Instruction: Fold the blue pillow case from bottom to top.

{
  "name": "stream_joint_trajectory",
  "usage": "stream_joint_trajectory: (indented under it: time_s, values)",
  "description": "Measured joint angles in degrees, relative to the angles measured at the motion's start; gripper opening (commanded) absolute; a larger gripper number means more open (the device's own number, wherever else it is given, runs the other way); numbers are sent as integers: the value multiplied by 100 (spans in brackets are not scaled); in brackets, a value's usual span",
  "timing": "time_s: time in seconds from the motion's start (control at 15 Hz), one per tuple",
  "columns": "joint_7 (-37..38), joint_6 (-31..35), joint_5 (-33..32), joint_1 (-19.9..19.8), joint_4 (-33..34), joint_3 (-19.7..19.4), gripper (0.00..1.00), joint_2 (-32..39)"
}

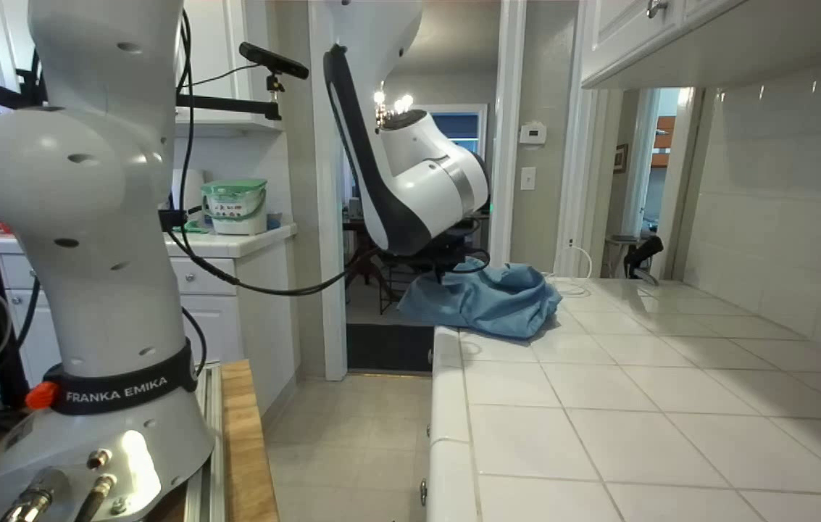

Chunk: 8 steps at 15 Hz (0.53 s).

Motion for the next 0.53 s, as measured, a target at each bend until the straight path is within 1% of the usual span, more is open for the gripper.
stream_joint_trajectory:
  time_s: [0.13, 0.33, 0.53]
  values:
    - [791, 296, -691, -17, 307, -211, 1, 161]
    - [1912, 790, -1667, 37, 898, -626, 1, 220]
    - [3028, 1369, -2526, 202, 1687, -1043, 1, 219]
